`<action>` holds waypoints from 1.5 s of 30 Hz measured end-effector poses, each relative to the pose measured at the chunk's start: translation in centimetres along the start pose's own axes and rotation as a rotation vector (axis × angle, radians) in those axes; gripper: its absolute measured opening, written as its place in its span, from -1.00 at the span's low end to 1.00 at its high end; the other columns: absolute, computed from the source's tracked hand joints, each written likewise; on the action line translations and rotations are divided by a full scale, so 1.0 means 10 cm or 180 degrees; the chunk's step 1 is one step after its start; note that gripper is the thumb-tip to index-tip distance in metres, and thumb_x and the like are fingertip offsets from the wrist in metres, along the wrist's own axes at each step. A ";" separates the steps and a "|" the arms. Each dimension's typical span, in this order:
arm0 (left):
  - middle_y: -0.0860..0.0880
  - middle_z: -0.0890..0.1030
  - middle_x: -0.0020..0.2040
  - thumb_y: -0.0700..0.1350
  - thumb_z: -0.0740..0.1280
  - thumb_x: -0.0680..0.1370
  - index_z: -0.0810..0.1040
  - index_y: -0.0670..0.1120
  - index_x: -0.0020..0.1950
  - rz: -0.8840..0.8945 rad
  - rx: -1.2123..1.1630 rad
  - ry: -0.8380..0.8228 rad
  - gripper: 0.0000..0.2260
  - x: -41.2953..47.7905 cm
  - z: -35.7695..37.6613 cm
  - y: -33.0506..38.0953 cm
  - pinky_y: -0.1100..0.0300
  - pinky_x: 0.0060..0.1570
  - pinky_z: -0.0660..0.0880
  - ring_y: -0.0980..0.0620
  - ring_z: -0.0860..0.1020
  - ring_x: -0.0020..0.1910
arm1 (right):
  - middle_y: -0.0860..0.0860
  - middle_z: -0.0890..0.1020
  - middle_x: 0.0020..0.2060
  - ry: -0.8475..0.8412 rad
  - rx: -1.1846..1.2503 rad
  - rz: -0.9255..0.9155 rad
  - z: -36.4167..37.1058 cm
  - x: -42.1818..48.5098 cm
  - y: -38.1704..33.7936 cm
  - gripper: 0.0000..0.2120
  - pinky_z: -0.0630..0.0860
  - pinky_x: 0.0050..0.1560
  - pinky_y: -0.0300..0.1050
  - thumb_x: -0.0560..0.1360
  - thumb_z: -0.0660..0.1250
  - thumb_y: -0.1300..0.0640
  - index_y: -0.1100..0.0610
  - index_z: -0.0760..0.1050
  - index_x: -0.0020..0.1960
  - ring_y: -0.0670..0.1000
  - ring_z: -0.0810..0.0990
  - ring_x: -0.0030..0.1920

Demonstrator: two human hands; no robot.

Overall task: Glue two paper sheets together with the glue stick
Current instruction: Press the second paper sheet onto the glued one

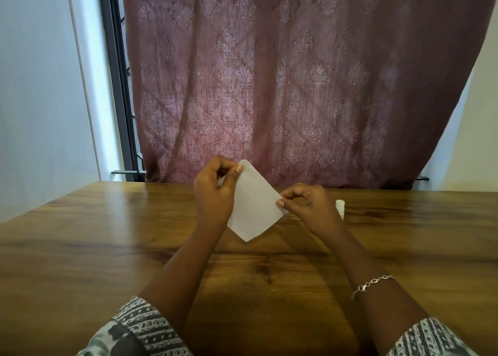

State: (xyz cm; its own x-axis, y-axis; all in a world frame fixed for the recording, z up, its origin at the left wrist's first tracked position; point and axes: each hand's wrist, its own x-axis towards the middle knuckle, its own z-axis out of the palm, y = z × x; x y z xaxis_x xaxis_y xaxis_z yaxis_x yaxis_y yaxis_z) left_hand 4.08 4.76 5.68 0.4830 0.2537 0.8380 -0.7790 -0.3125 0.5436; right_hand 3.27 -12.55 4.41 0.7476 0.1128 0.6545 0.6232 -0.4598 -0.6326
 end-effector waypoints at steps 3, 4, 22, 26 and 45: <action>0.10 0.51 -0.31 -0.24 0.33 0.49 0.46 -0.06 -0.28 -0.0304 -0.0157 0.0095 -0.83 0.01 -0.02 -0.04 0.50 -0.29 0.40 0.34 0.48 -0.33 | 0.08 0.62 -0.22 0.0054 0.0097 0.0079 -0.02 0.01 0.02 -0.90 0.53 -0.03 -0.04 0.40 0.39 0.27 0.28 0.61 -0.11 0.07 0.60 -0.13; 0.09 0.52 -0.30 -0.24 0.32 0.50 0.46 -0.01 -0.29 -0.0400 -0.0219 0.0146 -0.80 0.01 -0.03 -0.05 0.49 -0.30 0.40 0.33 0.48 -0.33 | 0.05 0.63 -0.24 0.0075 0.0165 0.0114 -0.03 0.02 0.02 -0.93 0.54 -0.04 -0.07 0.40 0.39 0.28 0.26 0.61 -0.14 0.03 0.60 -0.15; 0.03 0.53 -0.19 -0.19 0.32 0.51 0.48 -0.07 -0.09 -0.0931 -0.0462 -0.0084 -0.96 -0.07 0.03 0.04 0.44 -0.26 0.44 0.31 0.51 -0.26 | -0.06 0.61 -0.30 0.0793 0.0604 0.0208 -0.10 0.01 0.04 -0.94 0.52 -0.24 -0.43 0.43 0.36 0.23 0.13 0.55 -0.22 -0.10 0.58 -0.21; -0.02 0.56 0.05 0.05 0.27 0.44 0.47 -0.09 0.17 0.0560 0.1307 -0.0467 -0.64 -0.10 0.08 0.03 0.14 0.12 0.28 0.04 0.45 0.08 | -0.07 0.57 -0.30 0.0624 0.0176 0.0034 -0.07 0.01 0.01 -0.96 0.48 -0.21 -0.36 0.42 0.37 0.25 0.22 0.57 -0.20 -0.13 0.54 -0.22; -0.01 0.68 -0.26 0.01 0.19 0.43 0.61 -0.10 -0.23 0.0730 0.1025 -0.0979 -0.74 -0.15 0.15 0.07 0.34 -0.04 0.18 0.13 0.50 -0.22 | -0.07 0.60 -0.27 -0.0021 0.0406 0.0036 -0.02 -0.01 -0.05 -0.95 0.54 -0.08 -0.07 0.41 0.37 0.24 0.11 0.57 -0.20 -0.13 0.57 -0.20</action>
State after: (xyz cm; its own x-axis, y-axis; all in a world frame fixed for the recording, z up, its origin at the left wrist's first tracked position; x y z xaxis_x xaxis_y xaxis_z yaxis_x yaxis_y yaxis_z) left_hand 3.40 2.75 4.92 0.4471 -0.1211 0.8862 -0.7393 -0.6077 0.2900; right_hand 2.88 -12.53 4.75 0.7560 0.1142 0.6445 0.6385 -0.3455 -0.6877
